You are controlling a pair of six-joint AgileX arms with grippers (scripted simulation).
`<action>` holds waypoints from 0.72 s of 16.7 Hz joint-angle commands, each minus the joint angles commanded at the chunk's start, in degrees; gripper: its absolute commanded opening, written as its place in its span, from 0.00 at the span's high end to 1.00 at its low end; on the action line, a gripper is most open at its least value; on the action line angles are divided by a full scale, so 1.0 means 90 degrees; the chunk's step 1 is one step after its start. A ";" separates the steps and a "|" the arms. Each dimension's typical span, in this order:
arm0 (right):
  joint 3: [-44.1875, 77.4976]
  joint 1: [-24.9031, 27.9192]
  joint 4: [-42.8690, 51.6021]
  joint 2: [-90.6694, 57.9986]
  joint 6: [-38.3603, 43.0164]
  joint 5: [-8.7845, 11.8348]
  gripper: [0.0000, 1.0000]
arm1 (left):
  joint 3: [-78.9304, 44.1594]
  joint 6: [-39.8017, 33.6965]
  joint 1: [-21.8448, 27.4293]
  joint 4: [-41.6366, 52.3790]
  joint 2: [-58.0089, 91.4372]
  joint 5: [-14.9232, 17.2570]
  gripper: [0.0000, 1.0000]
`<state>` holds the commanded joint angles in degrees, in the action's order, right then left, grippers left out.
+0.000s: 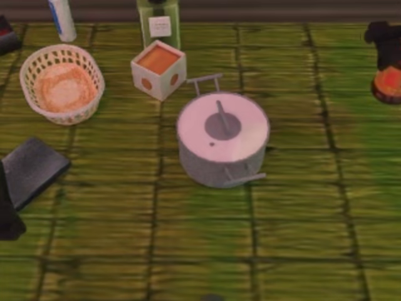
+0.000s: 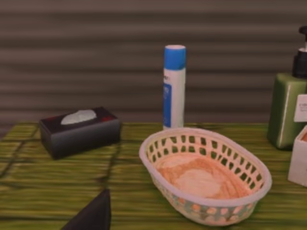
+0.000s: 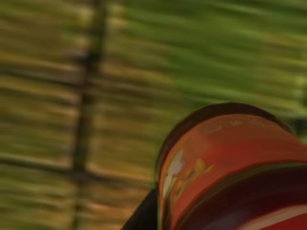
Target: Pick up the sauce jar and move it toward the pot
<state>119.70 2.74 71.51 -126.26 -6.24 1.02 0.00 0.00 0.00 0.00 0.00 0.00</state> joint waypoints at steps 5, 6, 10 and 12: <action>-0.0821 0.0047 0.0050 0.0827 0.0007 -0.0008 1.00 | 0.0000 0.0000 0.0000 0.0000 0.0000 0.0000 0.00; -0.0821 0.0047 0.0050 0.0827 0.0007 -0.0008 1.00 | 0.0000 0.0000 0.0000 0.0000 0.0000 0.0000 0.00; -0.0875 0.0085 -0.0016 0.0826 0.0120 -0.0015 1.00 | 0.0000 0.0000 0.0000 0.0000 0.0000 0.0000 0.00; -0.1137 0.0310 -0.0213 0.0882 0.0478 -0.0062 1.00 | 0.0000 0.0000 0.0000 0.0000 0.0000 0.0000 0.00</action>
<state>109.47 5.52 69.59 -118.32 -1.94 0.47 0.00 0.00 0.00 0.00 0.00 0.00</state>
